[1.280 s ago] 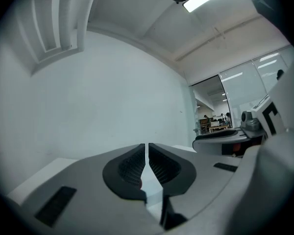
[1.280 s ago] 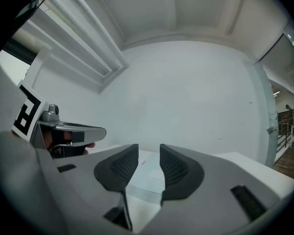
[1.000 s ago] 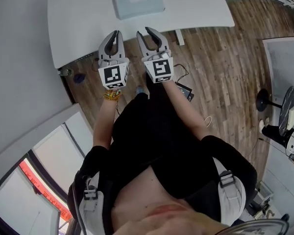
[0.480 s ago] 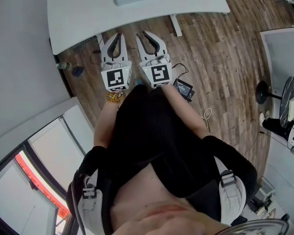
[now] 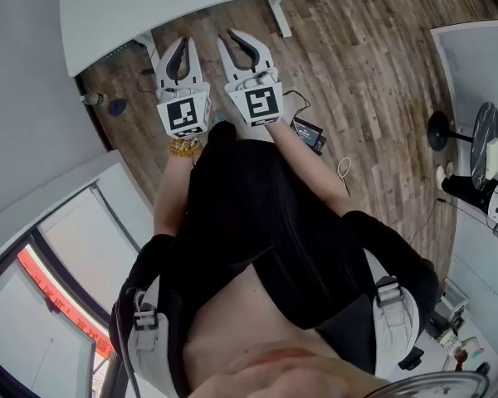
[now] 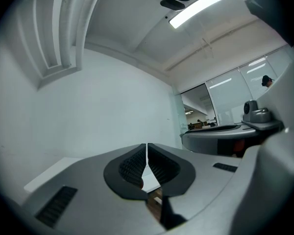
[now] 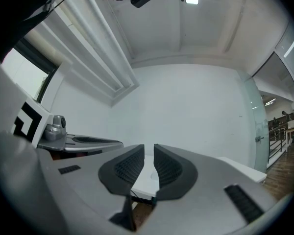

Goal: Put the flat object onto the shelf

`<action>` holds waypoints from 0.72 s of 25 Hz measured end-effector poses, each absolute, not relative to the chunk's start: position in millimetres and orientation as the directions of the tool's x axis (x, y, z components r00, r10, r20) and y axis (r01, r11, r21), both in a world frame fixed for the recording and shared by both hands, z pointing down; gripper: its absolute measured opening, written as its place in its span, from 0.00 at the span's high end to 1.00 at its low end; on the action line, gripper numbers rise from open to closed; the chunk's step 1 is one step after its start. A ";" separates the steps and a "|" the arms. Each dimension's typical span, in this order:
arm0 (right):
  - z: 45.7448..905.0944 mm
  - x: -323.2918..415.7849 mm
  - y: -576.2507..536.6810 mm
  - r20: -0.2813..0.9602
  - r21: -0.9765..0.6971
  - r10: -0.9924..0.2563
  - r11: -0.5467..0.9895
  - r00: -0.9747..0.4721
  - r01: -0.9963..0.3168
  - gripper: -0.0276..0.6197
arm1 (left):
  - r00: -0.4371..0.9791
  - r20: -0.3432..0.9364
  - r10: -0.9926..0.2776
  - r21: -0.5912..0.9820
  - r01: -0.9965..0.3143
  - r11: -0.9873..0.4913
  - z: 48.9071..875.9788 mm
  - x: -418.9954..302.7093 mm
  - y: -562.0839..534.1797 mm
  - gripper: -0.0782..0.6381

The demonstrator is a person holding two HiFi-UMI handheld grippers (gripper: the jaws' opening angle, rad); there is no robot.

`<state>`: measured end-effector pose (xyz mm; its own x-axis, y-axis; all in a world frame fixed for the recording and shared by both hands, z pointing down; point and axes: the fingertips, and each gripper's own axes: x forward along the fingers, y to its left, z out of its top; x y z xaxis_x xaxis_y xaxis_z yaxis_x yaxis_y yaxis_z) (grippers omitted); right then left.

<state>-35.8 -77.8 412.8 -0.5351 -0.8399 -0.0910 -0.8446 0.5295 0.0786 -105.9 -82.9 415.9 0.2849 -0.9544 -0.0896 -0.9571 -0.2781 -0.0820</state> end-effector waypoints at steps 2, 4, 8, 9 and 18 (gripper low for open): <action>411.7 -23.8 -65.5 -0.097 0.082 -0.842 0.524 -0.530 -0.848 0.85 | 0.292 -0.093 -0.952 -0.082 -0.955 -0.285 415.2 -92.6 -71.7 0.86; 413.3 -12.6 -54.1 -0.094 0.081 -0.848 0.516 -0.522 -0.852 0.85 | 0.303 -0.093 -0.948 -0.084 -0.952 -0.296 416.0 -80.0 -59.5 0.86; 414.4 4.0 -37.0 -0.094 0.082 -0.852 0.509 -0.515 -0.857 0.86 | 0.325 -0.092 -0.941 -0.091 -0.944 -0.317 418.5 -58.5 -41.1 0.86; 414.4 8.3 -32.8 -0.097 0.077 -0.854 0.506 -0.511 -0.859 0.86 | 0.329 -0.092 -0.940 -0.095 -0.942 -0.321 418.7 -53.7 -36.6 0.86; 415.9 56.7 8.8 -0.114 0.047 -0.885 0.449 -0.452 -0.892 0.88 | 0.394 -0.073 -0.916 -0.125 -0.915 -0.383 421.0 -4.5 -0.4 0.86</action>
